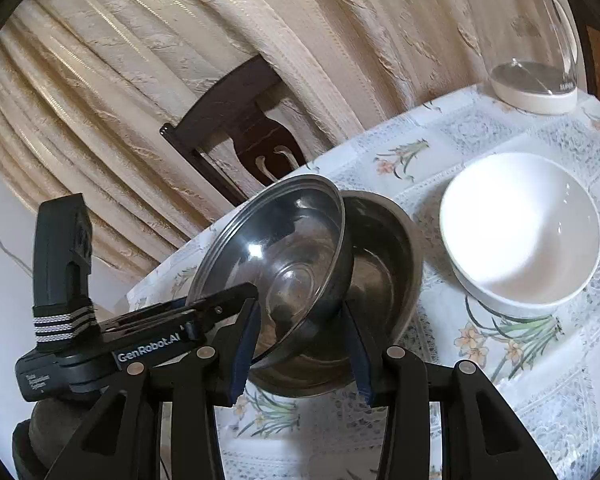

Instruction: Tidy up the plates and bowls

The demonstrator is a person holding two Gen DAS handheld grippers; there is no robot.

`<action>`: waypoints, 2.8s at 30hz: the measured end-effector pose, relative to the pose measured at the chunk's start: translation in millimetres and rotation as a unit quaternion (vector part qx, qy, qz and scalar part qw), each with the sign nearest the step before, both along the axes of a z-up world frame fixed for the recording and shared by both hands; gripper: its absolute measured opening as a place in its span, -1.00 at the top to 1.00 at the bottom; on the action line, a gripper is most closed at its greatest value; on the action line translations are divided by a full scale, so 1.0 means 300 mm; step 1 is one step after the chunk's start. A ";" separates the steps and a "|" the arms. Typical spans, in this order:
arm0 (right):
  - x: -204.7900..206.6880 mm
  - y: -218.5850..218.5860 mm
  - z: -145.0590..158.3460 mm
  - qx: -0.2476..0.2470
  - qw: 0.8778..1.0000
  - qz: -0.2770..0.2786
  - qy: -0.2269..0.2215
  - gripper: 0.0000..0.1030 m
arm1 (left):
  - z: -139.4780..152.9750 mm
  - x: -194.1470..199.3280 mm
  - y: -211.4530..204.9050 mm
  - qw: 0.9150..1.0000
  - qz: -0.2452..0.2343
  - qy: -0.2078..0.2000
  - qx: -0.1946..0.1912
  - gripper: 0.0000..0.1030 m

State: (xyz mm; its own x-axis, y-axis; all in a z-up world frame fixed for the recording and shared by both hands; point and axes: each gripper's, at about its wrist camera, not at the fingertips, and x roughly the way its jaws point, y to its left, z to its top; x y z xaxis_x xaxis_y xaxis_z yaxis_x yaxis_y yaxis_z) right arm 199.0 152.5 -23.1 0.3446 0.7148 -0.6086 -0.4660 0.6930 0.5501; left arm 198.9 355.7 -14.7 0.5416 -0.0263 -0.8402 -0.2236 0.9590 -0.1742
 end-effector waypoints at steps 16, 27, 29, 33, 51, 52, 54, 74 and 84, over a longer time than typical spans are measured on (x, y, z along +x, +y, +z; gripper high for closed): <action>0.017 -0.041 0.002 0.005 1.000 -0.029 -0.003 -0.09 | 0.000 0.012 -0.001 1.000 0.004 0.001 0.000 -0.11; -0.003 -0.104 0.038 0.023 0.998 -0.042 -0.030 -0.10 | 0.004 -0.009 -0.017 1.000 0.009 0.004 -0.004 -0.11; -0.005 -0.124 0.050 0.025 0.998 -0.047 -0.037 -0.10 | 0.004 -0.010 -0.020 1.000 0.012 0.005 -0.006 -0.11; 0.005 -0.184 0.048 0.025 0.997 -0.067 -0.040 -0.10 | 0.006 -0.012 -0.035 1.000 0.013 0.005 -0.010 -0.11; 0.078 -0.448 -0.012 0.031 0.986 -0.161 -0.011 -0.10 | 0.083 0.018 -0.242 0.999 -0.030 -0.022 -0.039 -0.11; 0.084 -0.456 -0.018 0.030 0.986 -0.163 -0.008 -0.10 | 0.086 0.025 -0.255 0.998 -0.034 -0.022 -0.044 -0.11; 0.098 -0.466 -0.030 0.026 0.986 -0.164 -0.004 -0.10 | 0.088 0.044 -0.284 0.997 -0.042 -0.023 -0.056 -0.11; 0.172 -0.451 -0.120 0.014 0.990 -0.136 0.035 -0.10 | 0.058 0.257 -0.376 0.997 -0.048 -0.036 -0.046 -0.11; 0.183 -0.454 -0.140 -0.013 0.990 -0.141 0.024 -0.12 | 0.003 0.390 -0.400 0.997 -0.062 -0.024 -0.029 -0.11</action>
State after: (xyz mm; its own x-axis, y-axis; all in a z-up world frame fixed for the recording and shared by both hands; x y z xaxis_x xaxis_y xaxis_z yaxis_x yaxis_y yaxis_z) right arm 253.7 16.5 -65.1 0.4983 0.5779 -0.6463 -0.2247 0.8061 0.5475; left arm 316.0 235.8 -13.7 0.5709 -0.1422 -0.8086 -0.0949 0.9669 -0.2370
